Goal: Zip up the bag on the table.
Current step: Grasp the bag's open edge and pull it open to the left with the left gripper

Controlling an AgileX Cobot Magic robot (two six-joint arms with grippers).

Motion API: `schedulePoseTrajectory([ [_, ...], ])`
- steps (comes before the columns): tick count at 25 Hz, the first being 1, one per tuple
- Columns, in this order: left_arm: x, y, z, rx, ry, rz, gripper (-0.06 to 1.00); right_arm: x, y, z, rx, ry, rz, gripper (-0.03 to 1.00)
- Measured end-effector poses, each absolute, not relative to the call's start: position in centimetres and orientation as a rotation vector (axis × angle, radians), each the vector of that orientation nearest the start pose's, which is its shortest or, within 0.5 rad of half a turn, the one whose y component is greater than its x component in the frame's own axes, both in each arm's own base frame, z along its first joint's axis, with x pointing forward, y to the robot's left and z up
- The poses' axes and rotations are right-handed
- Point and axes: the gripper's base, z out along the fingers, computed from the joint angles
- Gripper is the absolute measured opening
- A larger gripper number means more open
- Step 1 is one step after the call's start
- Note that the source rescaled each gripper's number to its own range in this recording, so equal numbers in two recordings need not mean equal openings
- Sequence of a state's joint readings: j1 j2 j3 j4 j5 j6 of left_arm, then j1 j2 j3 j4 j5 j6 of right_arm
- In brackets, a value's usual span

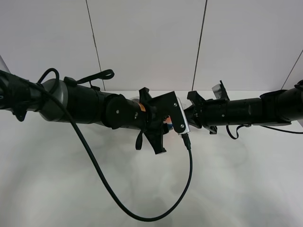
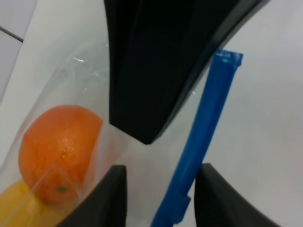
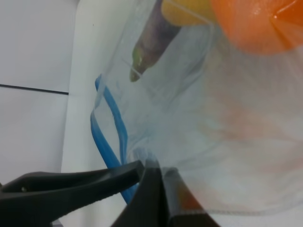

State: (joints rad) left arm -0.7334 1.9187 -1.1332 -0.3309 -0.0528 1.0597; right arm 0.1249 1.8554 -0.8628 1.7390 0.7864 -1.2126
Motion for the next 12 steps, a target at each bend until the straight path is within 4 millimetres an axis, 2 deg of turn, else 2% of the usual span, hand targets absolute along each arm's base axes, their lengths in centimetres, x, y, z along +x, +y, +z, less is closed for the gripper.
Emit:
schedulePoseTrajectory([
  [12, 30.67, -27.42, 17.62, 1.475, 1.654, 0.019, 1.0, 32.62, 10.5, 15.58, 0.169, 2.37, 1.263, 0.0],
])
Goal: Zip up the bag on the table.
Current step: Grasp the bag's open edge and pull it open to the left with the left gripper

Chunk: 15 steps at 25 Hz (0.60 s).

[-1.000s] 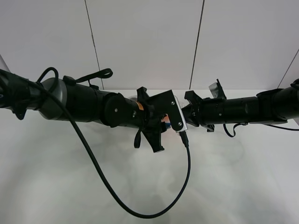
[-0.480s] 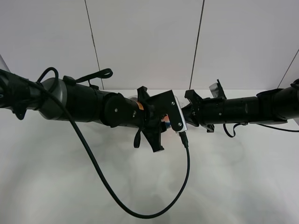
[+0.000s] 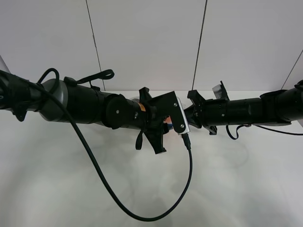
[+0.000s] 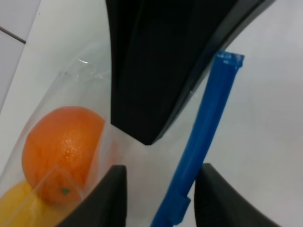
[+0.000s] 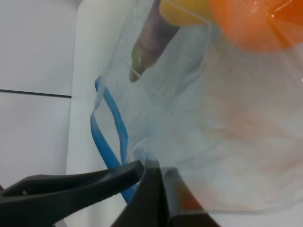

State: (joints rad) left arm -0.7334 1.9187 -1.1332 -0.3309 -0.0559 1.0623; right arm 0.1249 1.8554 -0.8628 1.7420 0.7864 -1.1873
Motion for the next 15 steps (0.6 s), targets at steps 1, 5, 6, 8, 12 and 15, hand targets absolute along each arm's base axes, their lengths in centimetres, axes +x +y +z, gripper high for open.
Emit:
schedulePoseTrajectory([
  [1, 30.69, -27.42, 17.64, 1.472, 1.652, 0.02, 0.98, 32.63, 10.5, 15.58, 0.17, 2.369, 1.263, 0.0],
  [5, 30.72, -27.43, 17.67, 1.472, 1.647, 0.024, 0.71, 32.65, 10.5, 15.6, 0.175, 2.367, 1.265, 0.0],
  [6, 30.72, -27.43, 17.67, 1.472, 1.647, 0.024, 0.62, 32.65, 10.5, 15.6, 0.175, 2.367, 1.265, 0.0],
  [8, 30.72, -27.43, 17.67, 1.476, 1.644, 0.027, 0.48, 32.65, 10.5, 15.6, 0.175, 2.367, 1.265, 0.0],
  [12, 30.72, -27.43, 17.67, 1.482, 1.638, 0.031, 0.37, 32.65, 10.5, 15.6, 0.175, 2.367, 1.265, 0.0],
  [15, 30.73, -27.43, 17.68, 1.48, 1.637, 0.031, 0.3, 32.65, 10.49, 15.59, 0.175, 2.367, 1.264, 0.0],
])
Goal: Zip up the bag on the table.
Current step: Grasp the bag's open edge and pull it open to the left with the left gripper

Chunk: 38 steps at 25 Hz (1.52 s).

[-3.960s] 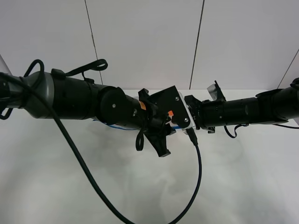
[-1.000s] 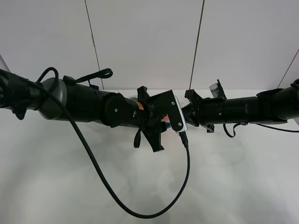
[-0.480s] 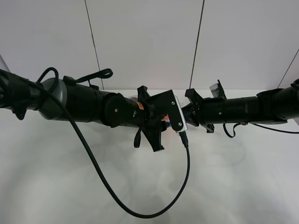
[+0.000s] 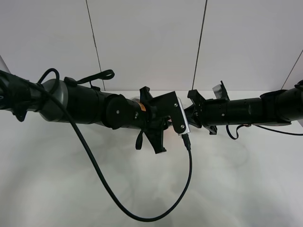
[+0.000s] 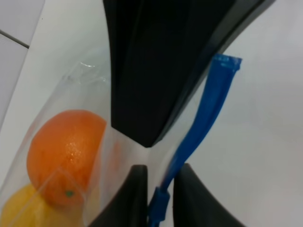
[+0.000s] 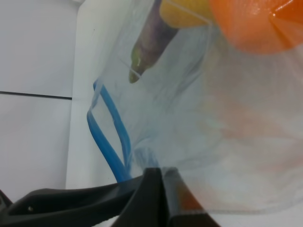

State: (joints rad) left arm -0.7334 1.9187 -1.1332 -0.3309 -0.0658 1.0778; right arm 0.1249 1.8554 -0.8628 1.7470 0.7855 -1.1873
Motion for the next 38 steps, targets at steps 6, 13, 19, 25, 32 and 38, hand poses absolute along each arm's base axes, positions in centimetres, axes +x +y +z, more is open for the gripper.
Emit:
schedulePoseTrajectory([
  [6, 30.8, -27.4, 17.7, 1.504, 1.611, 0.051, 0.0, 32.7, 10.5, 15.6, 0.177, 2.369, 1.256, 0.0],
  [13, 30.8, -27.4, 17.7, 1.522, 1.594, 0.063, 0.0, 32.7, 10.4, 15.5, 0.169, 2.369, 1.248, 0.0],
  [19, 30.7, -27.4, 17.7, 1.577, 1.545, 0.1, 0.0, 32.8, 9.8, 15.6, 0.172, 2.363, 1.249, 0.0],
  [25, 31.2, -27.1, 17.9, 1.574, 1.532, 0.12, 0.0, 32.9, 8.8, 15.7, 0.187, 2.349, 1.271, 0.0],
  [32, 32.9, -24.9, 17.7, 1.537, 1.596, 0.153, 0.0, 33.1, 8.2, 15.6, 0.209, 2.351, 1.245, 0.0],
  [38, 34.2, -22.9, 17.7, 1.499, 1.644, 0.182, 0.0, 33.2, 7.1, 15.6, 0.217, 2.352, 1.232, 0.0],
])
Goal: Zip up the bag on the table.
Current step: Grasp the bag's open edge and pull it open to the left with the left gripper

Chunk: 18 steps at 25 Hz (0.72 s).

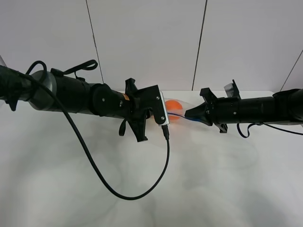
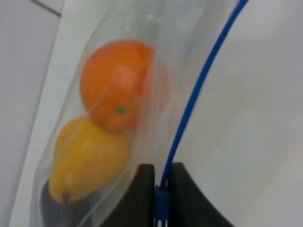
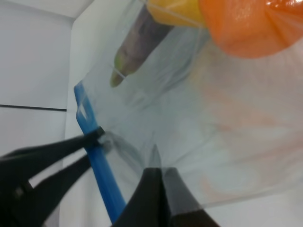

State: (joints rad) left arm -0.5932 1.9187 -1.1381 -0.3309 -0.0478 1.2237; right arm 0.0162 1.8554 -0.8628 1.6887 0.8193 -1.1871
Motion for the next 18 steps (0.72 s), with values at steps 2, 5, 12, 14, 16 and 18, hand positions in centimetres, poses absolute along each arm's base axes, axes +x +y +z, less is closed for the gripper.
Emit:
schedulePoseTrajectory([
  [2, 34.8, -22.1, 17.7, 1.488, 1.657, 0.199, 0.0, 33.2, 6.7, 15.5, 0.221, 2.352, 1.225, 0.0],
  [5, 35.5, -20.9, 17.7, 1.472, 1.678, 0.222, 0.0, 33.2, 6.4, 15.5, 0.214, 2.358, 1.219, 0.0],
  [12, 36.7, -18.6, 17.6, 1.451, 1.711, 0.269, 0.0, 33.1, 6.4, 15.4, 0.199, 2.369, 1.212, 0.0],
  [14, 37.0, -18.0, 17.6, 1.45, 1.713, 0.284, 0.0, 33.1, 6.4, 15.4, 0.198, 2.371, 1.209, 0.0],
  [16, 37.1, -17.7, 17.6, 1.447, 1.717, 0.292, 0.0, 33.1, 6.4, 15.4, 0.194, 2.373, 1.207, 0.0],
  [18, 37.2, -17.6, 17.6, 1.448, 1.717, 0.295, 0.0, 33.1, 6.3, 15.3, 0.192, 2.376, 1.203, 0.0],
])
